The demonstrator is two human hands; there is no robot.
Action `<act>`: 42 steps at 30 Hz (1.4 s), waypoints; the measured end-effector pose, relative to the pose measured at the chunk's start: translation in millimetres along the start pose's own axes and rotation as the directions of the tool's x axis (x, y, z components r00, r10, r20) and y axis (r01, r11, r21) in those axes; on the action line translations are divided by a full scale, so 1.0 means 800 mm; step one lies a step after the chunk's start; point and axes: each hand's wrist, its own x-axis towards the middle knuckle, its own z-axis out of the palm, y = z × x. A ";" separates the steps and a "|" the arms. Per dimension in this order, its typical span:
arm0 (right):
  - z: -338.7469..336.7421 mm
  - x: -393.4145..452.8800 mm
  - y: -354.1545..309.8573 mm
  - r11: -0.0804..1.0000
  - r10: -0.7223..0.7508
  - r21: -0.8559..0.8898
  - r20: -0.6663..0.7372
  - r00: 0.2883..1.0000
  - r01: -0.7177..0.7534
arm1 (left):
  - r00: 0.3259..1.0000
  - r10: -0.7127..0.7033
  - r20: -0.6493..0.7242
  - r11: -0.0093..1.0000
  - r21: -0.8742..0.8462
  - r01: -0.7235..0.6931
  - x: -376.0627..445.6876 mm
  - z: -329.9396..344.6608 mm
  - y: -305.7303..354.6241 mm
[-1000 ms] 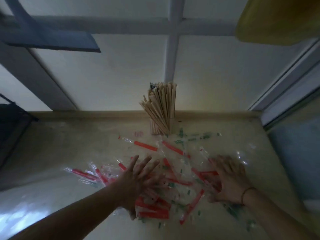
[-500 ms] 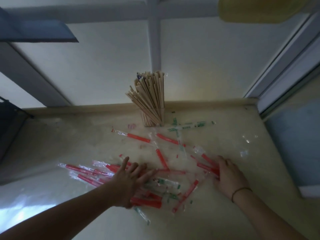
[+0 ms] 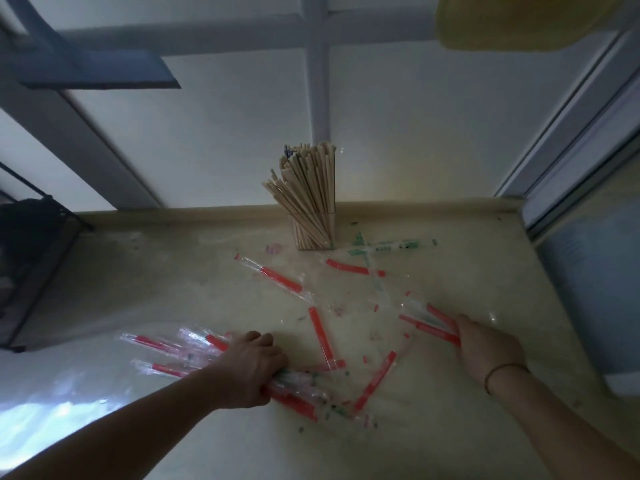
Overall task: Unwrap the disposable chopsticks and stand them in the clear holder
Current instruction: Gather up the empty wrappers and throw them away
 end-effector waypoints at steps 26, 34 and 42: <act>-0.046 -0.040 -0.115 -0.108 -0.243 0.952 0.253 0.937 -0.285 | 0.773 -0.453 0.444 -0.497 -0.846 0.194 0.073 -0.117 0.056; -0.060 -0.044 -0.209 0.047 -0.303 0.977 0.211 0.929 -0.206 | 0.838 -0.428 0.337 -0.530 -0.845 0.069 0.117 -0.106 0.088; -0.064 -0.065 -0.220 -0.025 -0.466 0.988 0.124 0.876 -0.153 | 0.956 -0.191 0.224 -0.597 -0.799 0.068 0.086 -0.083 0.064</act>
